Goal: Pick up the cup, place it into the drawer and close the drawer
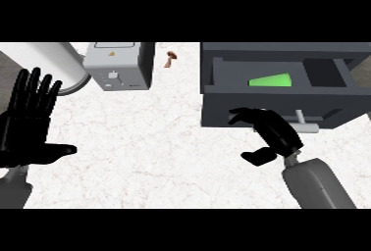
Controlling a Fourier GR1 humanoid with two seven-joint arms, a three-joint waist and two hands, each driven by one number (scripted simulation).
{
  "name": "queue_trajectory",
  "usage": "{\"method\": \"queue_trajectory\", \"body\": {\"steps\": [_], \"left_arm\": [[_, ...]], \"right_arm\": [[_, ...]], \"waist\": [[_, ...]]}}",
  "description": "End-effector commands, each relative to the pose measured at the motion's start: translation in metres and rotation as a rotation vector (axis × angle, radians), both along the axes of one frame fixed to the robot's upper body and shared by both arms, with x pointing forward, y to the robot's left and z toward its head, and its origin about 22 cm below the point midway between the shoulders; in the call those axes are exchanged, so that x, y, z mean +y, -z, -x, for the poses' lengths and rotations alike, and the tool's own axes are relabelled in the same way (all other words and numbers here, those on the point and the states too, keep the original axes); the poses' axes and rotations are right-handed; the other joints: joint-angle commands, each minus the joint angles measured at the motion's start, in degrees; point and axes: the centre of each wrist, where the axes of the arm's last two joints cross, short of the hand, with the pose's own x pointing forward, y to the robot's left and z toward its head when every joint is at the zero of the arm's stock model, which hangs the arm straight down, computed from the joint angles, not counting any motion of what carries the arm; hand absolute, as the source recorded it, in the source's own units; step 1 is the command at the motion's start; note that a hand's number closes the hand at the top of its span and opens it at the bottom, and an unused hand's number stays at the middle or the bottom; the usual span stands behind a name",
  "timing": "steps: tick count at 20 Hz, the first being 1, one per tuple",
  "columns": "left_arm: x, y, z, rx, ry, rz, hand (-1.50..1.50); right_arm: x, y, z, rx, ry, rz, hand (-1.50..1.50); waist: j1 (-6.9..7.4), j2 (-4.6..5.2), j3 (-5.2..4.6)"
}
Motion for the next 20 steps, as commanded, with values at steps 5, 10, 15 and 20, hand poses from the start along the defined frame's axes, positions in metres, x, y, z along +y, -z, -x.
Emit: {"method": "queue_trajectory", "body": {"steps": [5,10,15,20], "left_arm": [[0.006,-0.007,0.004,-0.004,0.015,0.009,-1.50],[0.017,0.006,0.020,0.007,-0.003,0.015,-1.50],[0.024,0.027,0.024,-0.009,0.016,0.035,-1.50],[0.031,0.018,0.008,-0.020,0.030,0.024,-1.50]], "right_arm": [[0.002,0.033,-0.054,0.056,0.005,0.042,-1.50],[-0.003,0.058,-0.059,0.091,-0.001,-0.001,-1.50],[-0.029,0.014,-0.103,0.110,0.025,-0.043,-1.50],[-0.050,-0.002,-0.116,0.121,0.025,-0.020,-1.50]], "waist": [[0.08,0.06,0.04],[0.36,0.13,0.05],[1.40,0.70,0.06],[1.72,1.15,0.08]]}}
